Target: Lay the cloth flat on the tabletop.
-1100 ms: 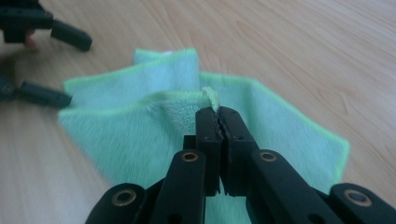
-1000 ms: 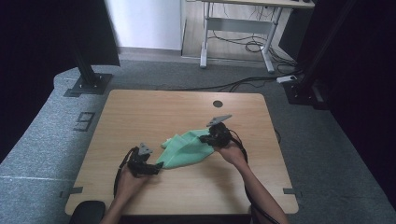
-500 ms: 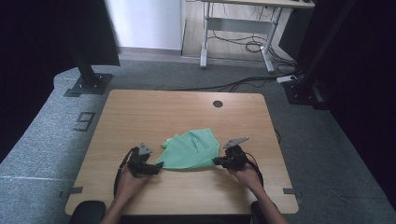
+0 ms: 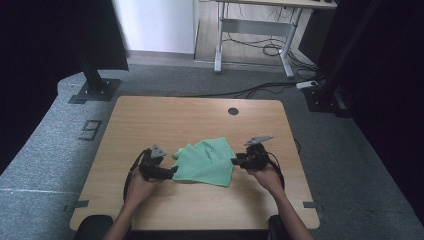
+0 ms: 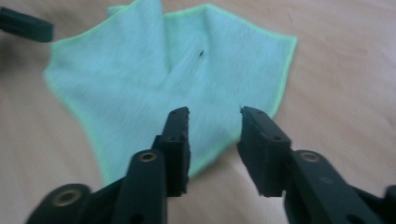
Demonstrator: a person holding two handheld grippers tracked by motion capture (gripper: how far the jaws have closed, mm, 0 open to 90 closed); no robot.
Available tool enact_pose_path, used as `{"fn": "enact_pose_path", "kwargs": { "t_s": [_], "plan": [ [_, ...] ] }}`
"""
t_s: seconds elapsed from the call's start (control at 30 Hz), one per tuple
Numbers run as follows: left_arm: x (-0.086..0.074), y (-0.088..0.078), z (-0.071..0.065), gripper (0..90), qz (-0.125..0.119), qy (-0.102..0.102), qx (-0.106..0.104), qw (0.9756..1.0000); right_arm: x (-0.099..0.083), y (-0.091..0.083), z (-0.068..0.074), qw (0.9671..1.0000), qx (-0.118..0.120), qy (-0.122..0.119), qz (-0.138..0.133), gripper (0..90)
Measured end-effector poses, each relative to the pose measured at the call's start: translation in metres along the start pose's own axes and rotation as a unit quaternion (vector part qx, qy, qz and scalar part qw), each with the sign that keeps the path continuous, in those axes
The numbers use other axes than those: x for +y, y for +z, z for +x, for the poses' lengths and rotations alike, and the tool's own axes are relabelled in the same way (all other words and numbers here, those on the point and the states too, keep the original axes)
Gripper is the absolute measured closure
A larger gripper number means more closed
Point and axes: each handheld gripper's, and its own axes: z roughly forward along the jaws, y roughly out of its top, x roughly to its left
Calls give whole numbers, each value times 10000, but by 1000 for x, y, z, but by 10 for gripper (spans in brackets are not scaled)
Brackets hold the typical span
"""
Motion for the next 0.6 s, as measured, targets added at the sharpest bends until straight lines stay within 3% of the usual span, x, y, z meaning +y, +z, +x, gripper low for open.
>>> {"fn": "enact_pose_path", "kwargs": {
  "t_s": [0.17,0.37,0.5,0.6],
  "plan": [
    [3,16,7,147,212,-53,37,9998,22,36,-4,9999,-91,-101,26,659],
    [-4,28,3,149,414,56,79,9991,29,72,-3,9994,-233,-187,160,713],
    [-6,26,3,152,435,-59,151,9989,23,83,3,9978,-347,-385,416,743],
    [-7,24,3,153,456,-96,218,9987,18,83,2,9981,-390,-358,298,770]
  ]
}}
